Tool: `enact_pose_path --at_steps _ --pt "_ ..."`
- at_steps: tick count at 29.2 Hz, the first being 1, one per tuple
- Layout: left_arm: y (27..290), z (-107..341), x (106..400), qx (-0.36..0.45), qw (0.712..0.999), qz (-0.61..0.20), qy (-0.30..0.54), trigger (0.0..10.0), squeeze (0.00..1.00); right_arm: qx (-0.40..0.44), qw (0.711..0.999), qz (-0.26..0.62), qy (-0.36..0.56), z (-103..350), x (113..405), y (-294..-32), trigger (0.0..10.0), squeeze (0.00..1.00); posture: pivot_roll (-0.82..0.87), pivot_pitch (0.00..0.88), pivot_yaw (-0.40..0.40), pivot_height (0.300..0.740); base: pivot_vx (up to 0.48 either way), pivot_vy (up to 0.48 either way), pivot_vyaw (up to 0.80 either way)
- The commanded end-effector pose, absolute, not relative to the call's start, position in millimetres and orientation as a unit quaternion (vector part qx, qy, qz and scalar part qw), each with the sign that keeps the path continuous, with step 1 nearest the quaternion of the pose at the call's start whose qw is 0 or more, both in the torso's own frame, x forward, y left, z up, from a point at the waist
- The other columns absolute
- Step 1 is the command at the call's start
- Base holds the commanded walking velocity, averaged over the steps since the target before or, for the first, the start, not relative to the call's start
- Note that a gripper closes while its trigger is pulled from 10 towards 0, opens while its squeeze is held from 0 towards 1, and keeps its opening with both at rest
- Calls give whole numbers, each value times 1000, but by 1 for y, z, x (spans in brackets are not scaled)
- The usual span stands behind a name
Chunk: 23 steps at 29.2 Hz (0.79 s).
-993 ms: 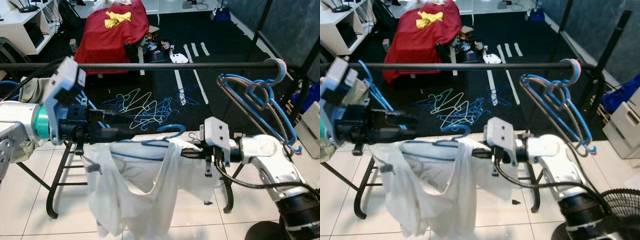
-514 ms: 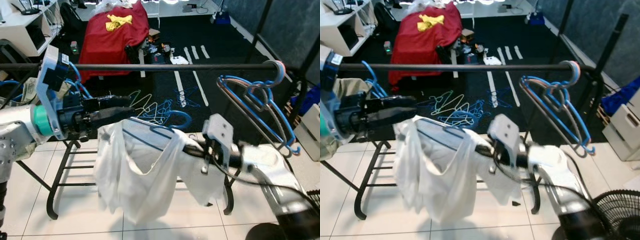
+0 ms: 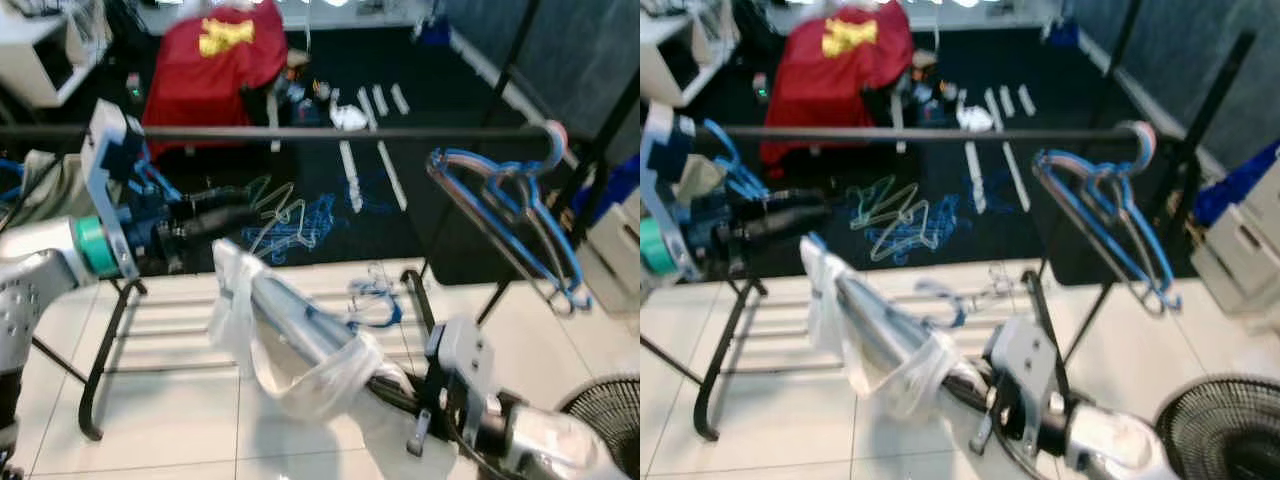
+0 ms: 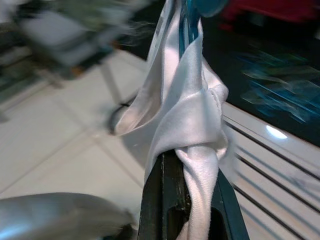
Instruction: Hang hanger
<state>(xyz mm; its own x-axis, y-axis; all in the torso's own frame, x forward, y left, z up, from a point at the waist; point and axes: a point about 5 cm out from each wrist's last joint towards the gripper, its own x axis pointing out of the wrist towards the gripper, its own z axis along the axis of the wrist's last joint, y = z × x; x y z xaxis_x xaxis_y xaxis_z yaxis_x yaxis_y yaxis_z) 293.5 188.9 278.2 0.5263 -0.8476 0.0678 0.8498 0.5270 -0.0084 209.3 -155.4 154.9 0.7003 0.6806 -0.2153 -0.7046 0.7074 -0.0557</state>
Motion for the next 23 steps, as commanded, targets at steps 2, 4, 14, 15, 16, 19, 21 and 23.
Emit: enact_pose_path --at_steps 2,4,14,15,16,19,21,23 --pt "189 274 294 -21 878 -478 -18 10000 0 -67 943 311 101 155 221 -168 0 0 -70 103 124 740 0 0 0" --pt "189 274 295 -20 879 -476 -18 10000 0 -68 953 277 101 156 231 -176 0 0 -68 102 122 740 0 0 0" --pt "187 273 295 -18 885 -465 -23 10000 0 -74 982 159 71 184 278 -200 0 0 -59 91 111 740 0 0 0" --pt "186 273 294 -18 886 -463 -24 10000 0 -79 984 150 63 190 286 -201 0 0 -59 90 111 740 0 0 0" --pt "186 273 294 -18 887 -461 -26 10000 0 -82 984 148 55 195 295 -201 0 0 -56 88 111 740 0 0 0" --pt "186 273 293 -18 887 -460 -27 10000 0 -82 984 149 51 198 300 -200 0 0 -56 88 111 740 0 0 0" --pt "185 273 293 -18 888 -458 -28 10000 0 -77 985 149 48 201 308 -200 0 0 -45 85 110 740 0 0 0" --pt "183 272 291 -17 888 -458 -30 10000 0 -70 985 151 43 205 320 -198 0 0 -38 82 109 740 0 0 0"
